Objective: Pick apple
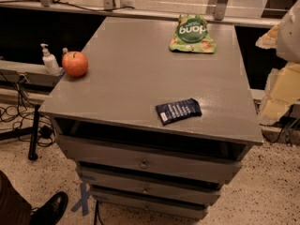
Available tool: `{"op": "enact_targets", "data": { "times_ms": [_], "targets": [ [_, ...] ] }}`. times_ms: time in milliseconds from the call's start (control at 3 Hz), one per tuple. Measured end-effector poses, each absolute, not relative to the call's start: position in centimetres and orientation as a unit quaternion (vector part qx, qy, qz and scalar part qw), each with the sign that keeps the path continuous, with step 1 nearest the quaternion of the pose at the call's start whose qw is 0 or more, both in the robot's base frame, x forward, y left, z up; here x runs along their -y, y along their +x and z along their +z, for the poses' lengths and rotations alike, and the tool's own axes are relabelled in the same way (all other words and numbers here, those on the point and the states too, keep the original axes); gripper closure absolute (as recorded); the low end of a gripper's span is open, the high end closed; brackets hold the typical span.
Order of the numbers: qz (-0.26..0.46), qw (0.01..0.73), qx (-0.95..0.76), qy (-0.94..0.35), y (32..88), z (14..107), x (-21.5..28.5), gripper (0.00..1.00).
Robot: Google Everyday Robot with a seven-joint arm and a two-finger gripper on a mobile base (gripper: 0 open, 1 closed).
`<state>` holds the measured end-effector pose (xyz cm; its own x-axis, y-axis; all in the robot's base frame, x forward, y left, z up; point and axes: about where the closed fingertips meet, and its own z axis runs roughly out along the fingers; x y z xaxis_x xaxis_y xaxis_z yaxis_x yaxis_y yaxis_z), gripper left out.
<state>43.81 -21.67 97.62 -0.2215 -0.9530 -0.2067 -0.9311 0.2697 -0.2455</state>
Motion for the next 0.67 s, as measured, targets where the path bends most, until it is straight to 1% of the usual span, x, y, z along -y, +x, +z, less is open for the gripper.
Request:
{"op": "enact_targets", "data": {
  "times_ms": [333,667],
  "targets": [
    [-0.034,0.165,-0.780,-0.603,43.9,97.7,21.3,0.00],
    [-0.008,0.192,-0.779,-0.597,45.0,97.2,19.3,0.00]
  ]
}}
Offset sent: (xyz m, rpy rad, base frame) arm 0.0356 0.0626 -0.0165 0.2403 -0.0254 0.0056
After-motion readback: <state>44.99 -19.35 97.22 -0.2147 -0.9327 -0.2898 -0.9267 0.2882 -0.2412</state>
